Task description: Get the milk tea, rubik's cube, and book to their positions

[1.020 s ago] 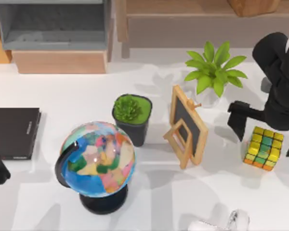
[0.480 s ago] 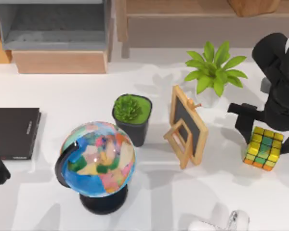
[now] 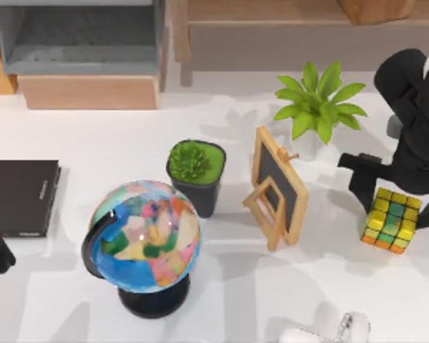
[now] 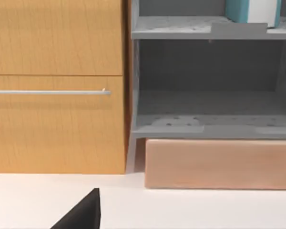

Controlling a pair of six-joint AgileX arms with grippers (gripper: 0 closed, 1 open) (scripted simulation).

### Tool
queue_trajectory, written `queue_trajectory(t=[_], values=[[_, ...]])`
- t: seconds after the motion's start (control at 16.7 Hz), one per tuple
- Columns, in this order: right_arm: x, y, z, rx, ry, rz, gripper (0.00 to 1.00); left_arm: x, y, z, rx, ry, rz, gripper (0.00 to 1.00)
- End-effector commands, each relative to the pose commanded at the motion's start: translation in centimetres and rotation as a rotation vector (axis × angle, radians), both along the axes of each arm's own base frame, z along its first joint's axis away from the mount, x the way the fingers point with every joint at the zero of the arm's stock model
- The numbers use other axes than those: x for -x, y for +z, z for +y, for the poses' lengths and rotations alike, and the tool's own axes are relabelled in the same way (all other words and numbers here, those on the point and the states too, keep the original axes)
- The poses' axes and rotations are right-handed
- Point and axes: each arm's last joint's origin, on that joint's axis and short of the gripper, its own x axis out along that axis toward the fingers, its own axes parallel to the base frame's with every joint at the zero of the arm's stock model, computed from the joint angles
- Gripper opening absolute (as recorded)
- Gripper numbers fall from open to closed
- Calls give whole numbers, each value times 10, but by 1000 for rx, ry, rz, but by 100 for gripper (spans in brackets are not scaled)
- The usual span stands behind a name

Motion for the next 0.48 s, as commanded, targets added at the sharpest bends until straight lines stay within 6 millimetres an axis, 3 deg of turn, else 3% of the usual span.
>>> queue_trajectory(t=[0.24, 0.48], values=[[0, 2, -1, 0, -3, -3, 0, 0, 0, 0, 0, 0, 0, 100], [0, 21, -1, 0, -3, -2, 0, 0, 0, 0, 0, 0, 0, 100]])
